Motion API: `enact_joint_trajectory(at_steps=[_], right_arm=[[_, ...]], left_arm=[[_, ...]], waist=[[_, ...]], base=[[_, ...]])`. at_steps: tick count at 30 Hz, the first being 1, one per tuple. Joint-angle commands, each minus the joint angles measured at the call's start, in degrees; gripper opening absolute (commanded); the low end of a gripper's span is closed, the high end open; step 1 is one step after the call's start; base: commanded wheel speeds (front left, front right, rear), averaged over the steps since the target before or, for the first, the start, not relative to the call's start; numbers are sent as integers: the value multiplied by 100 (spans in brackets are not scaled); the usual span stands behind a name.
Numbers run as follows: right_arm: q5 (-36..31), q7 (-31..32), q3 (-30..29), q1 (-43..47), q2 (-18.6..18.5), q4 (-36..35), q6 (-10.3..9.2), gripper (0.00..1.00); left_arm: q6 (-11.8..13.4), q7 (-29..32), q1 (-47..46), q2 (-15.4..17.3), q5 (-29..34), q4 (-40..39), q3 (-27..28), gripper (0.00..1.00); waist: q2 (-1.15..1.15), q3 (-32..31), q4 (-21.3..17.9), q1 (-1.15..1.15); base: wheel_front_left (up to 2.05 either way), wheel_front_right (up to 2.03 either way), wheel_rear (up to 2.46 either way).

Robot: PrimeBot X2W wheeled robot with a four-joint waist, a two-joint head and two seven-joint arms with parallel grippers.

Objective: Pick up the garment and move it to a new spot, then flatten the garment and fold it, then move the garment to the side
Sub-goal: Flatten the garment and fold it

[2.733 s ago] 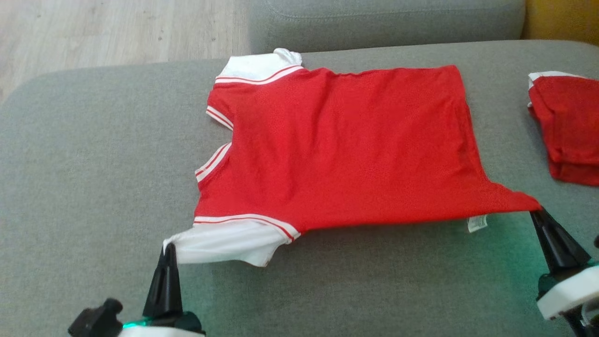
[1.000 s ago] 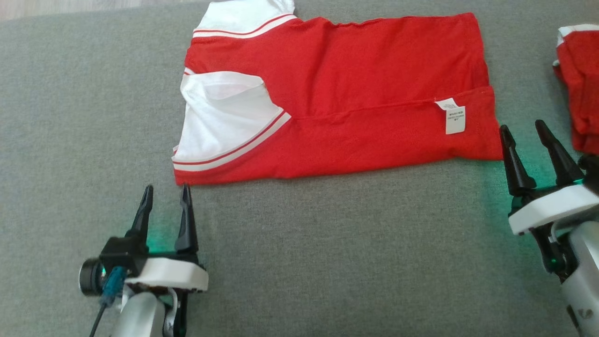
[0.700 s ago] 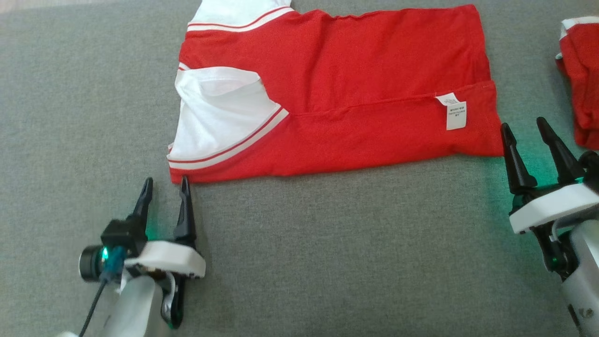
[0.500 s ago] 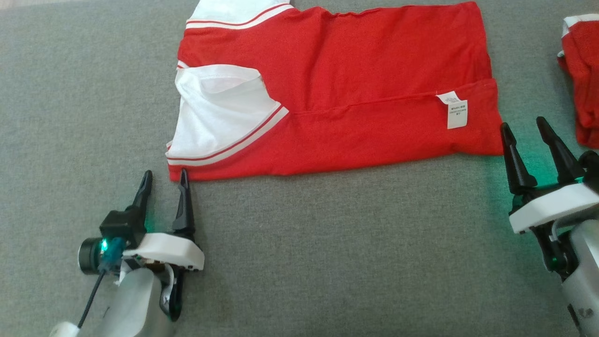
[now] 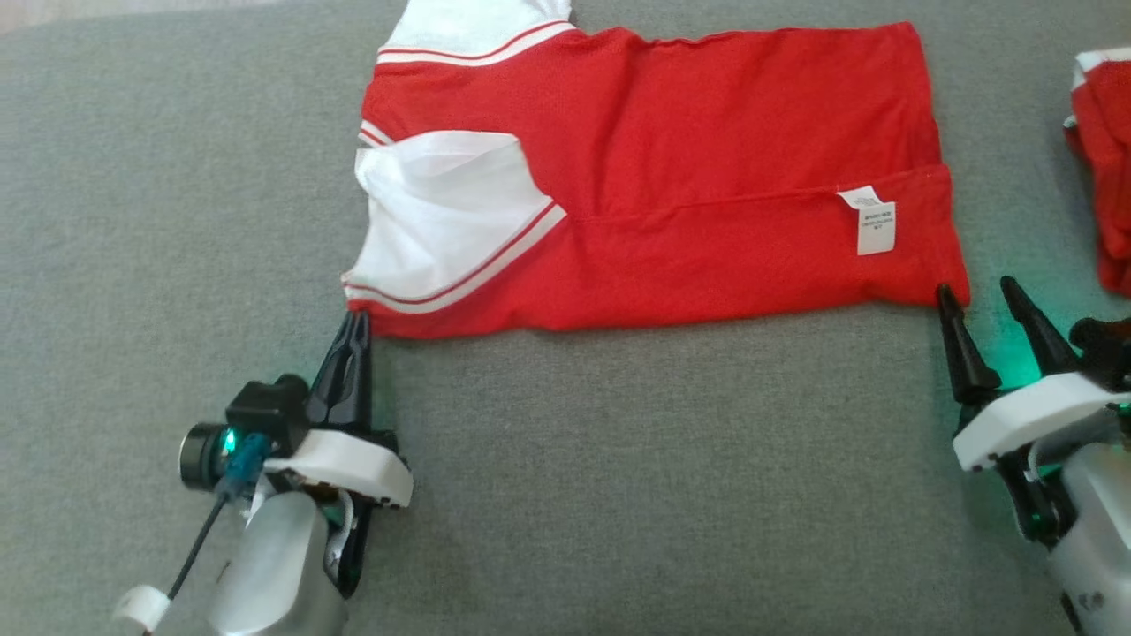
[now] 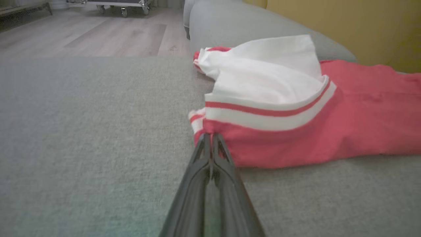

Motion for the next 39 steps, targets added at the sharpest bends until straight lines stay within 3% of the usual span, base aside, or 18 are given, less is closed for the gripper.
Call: enact_joint_trajectory(at_steps=[1,4,5,6,7,8,14,26,39], right_arm=[[106,56,120,-240,3,120,-4,100],[295,294,220,-382,90,492,-4,97],[344,367,264,-418,101,593,-4,49],[344,367,264,-418,101,593,-4,49],[403,433,316,-443,107,670,-4,4],[468,481,361,-453,104,731,-4,0],[730,309,510,-303,-246,702,-4,0],[1072,339,934,553,-961,-127,-4,0],[940,242,504,1829,-1011,-486,-4,0]], left_arm=[[-29,-30,18,69,87,-341,97,0],[-44,-30,80,67,90,-566,81,0],[-48,-30,101,64,92,-615,67,0],[-48,-30,101,64,92,-615,67,0],[-51,-30,120,62,96,-661,54,0],[-53,-30,140,60,100,-702,44,0],[-62,-30,412,65,99,-910,87,0],[12,-30,1774,64,114,-1783,112,0],[240,124,3001,65,71,-2481,-143,0]], waist=[[0,-16,57,0],[0,-41,130,0],[0,-51,157,0],[0,-51,157,0],[0,-66,184,0],[0,-87,211,0],[0,-346,285,0],[0,-852,259,0],[0,-1088,324,0]], base=[[0,0,0],[0,0,0],[0,0,0],[0,0,0],[0,0,0],[0,0,0],[0,0,0],[0,0,0],[0,0,0]])
